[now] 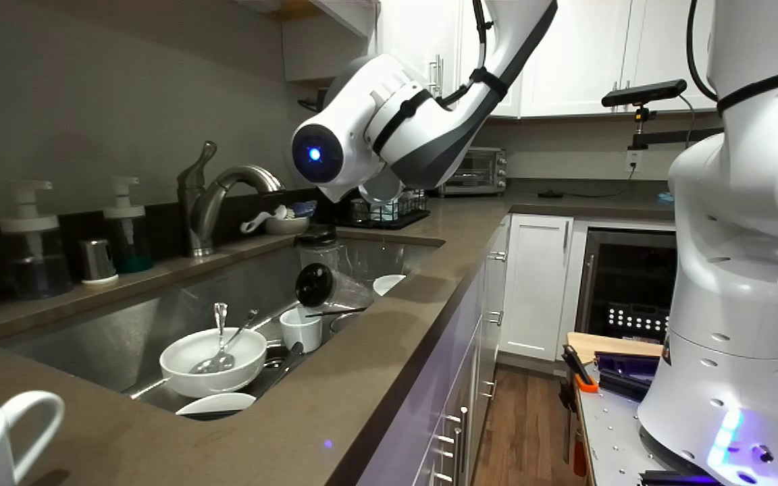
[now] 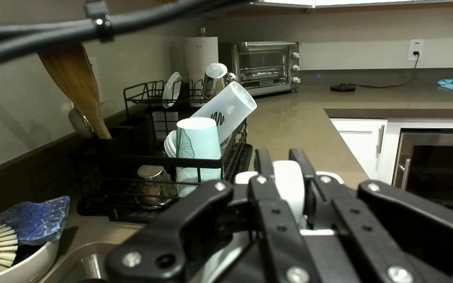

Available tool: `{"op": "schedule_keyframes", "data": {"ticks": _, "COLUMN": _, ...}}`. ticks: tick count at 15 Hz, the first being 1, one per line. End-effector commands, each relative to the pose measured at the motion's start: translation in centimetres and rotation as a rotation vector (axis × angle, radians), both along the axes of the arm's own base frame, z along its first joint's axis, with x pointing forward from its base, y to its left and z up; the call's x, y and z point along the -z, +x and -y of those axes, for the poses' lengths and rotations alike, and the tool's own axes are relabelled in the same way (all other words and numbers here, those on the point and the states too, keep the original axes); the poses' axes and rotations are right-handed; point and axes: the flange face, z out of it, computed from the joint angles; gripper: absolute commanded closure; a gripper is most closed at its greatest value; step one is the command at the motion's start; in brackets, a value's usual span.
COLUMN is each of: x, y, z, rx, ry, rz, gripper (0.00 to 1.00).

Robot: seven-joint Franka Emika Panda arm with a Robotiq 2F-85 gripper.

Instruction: Pick up the white mug on the right side of the counter, pour the liquid out of the mug and into the sink, place the mug down on the right side of the counter

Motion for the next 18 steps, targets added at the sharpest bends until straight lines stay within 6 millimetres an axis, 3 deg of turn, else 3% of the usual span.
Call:
{"op": "schedule_keyframes", "data": {"ticks": 1, "x": 0.0, "y": 0.0, "z": 0.0, "rx": 0.001, "ry": 0.000, "rz": 0.000, "gripper": 0.84}}
{"op": "schedule_keyframes", "data": {"ticks": 6, "x": 0.0, "y": 0.0, "z": 0.0, "rx": 0.001, "ry": 0.000, "rz": 0.000, "gripper": 0.84}}
{"op": "schedule_keyframes", "data": {"ticks": 7, "x": 0.0, "y": 0.0, "z": 0.0, "rx": 0.001, "ry": 0.000, "rz": 0.000, "gripper": 0.96}}
{"op": "schedule_keyframes", "data": {"ticks": 13, "x": 0.6, "y": -0.4, "z": -0.3, "rx": 0.006, "ry": 0.091, "rz": -0.026, "gripper": 0.96}}
{"op": "schedule_keyframes", "data": {"ticks": 18, "x": 0.0, "y": -1.0, "z": 0.3, "rx": 0.040, "ry": 0.251, "rz": -0.011, "gripper": 0.96}}
